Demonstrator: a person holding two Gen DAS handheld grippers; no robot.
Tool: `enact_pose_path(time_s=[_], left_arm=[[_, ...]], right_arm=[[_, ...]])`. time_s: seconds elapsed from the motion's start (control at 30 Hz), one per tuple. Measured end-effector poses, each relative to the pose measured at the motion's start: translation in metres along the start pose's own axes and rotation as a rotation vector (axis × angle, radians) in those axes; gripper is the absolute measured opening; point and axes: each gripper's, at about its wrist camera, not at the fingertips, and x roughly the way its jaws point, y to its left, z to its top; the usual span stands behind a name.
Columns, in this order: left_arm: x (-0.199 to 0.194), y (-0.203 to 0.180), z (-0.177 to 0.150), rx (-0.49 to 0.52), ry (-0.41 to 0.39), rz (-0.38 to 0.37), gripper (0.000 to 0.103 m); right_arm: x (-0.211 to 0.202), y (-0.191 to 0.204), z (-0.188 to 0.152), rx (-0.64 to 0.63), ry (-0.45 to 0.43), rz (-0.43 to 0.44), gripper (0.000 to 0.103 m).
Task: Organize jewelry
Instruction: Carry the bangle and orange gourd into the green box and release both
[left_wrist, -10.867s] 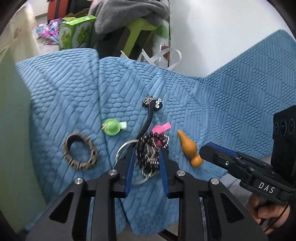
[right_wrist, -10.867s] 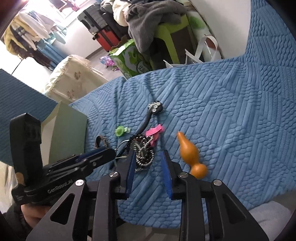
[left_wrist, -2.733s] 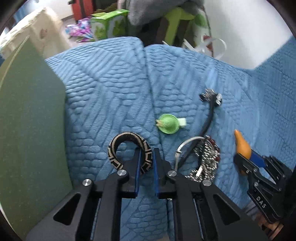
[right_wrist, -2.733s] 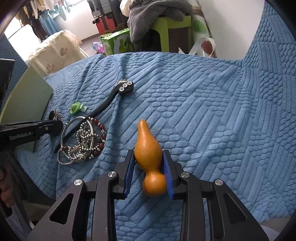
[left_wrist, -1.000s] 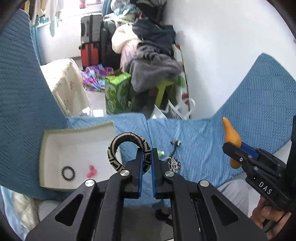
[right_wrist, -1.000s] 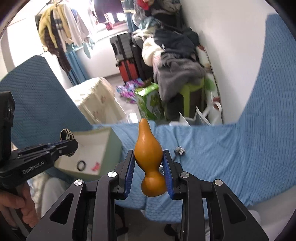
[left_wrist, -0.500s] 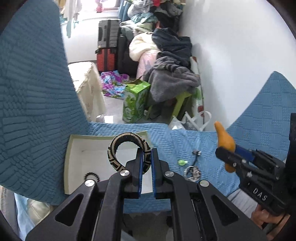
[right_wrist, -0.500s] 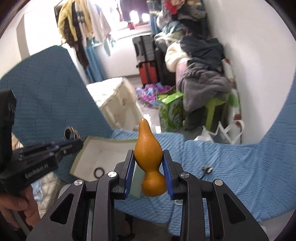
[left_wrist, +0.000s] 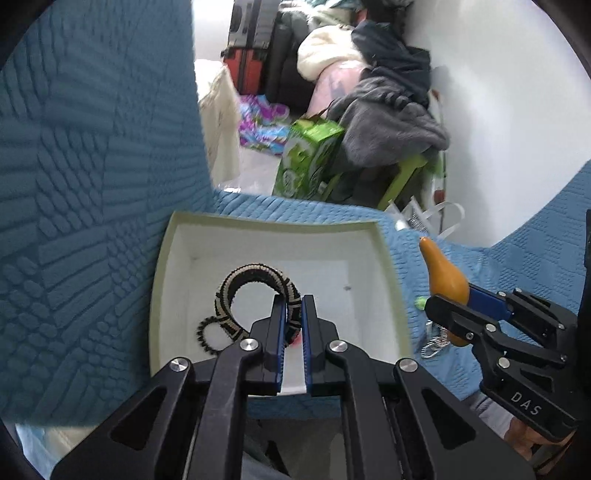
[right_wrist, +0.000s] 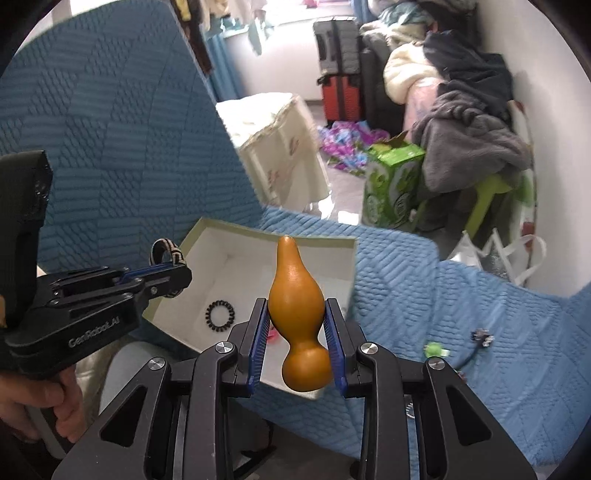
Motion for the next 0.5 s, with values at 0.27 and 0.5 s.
enact_pose_path(time_s=[0.27,0.5], left_arm=[[0.037,0.028,-0.003,-0.039,0.079,0.003,0.008],[0.061,0.035,-0.006,-0.059,0.122,-0.006,0.008]], right_arm=[[0.05,0.012,0.009,-0.091,0.033,-0.041,0.027],[0.095,0.011,0.006,-0.101,0.126,-0.018,0.027]])
